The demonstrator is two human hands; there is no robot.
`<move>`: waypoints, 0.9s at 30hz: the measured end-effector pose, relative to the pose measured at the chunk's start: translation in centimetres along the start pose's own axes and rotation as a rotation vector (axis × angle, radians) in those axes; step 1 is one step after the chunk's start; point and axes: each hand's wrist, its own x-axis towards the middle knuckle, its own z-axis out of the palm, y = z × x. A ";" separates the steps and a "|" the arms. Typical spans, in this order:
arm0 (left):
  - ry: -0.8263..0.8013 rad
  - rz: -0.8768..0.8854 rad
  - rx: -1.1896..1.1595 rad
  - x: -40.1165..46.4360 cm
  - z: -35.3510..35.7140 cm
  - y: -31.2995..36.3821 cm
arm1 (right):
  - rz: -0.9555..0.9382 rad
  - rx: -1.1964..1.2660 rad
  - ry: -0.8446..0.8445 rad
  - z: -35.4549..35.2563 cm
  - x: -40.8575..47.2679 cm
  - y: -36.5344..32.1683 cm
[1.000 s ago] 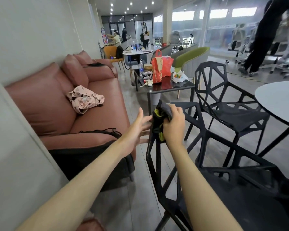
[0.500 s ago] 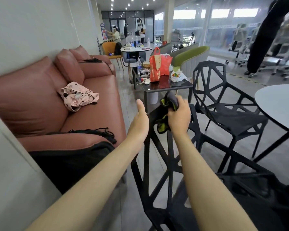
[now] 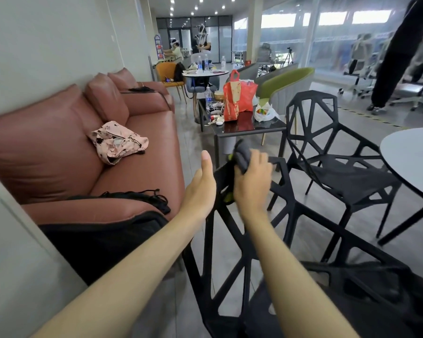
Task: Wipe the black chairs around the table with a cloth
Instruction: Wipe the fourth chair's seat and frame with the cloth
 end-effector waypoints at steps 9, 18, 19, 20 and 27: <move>-0.001 0.032 0.093 -1.1 -0.1 0.6 | 0.109 -0.167 0.095 -0.3 3.0 6.0; 0.051 0.115 0.351 -1.1 0.2 0.6 | -0.244 -0.189 0.020 -0.4 2.9 5.0; 0.044 0.119 0.349 -1.2 0.2 0.6 | -0.146 -0.201 0.029 -0.8 3.8 6.6; 0.041 0.120 0.347 -1.3 0.2 0.6 | 0.010 -0.194 0.042 -1.2 4.8 8.1; 0.093 0.090 0.413 -0.6 0.7 0.1 | 0.158 0.150 0.065 -0.4 0.8 7.6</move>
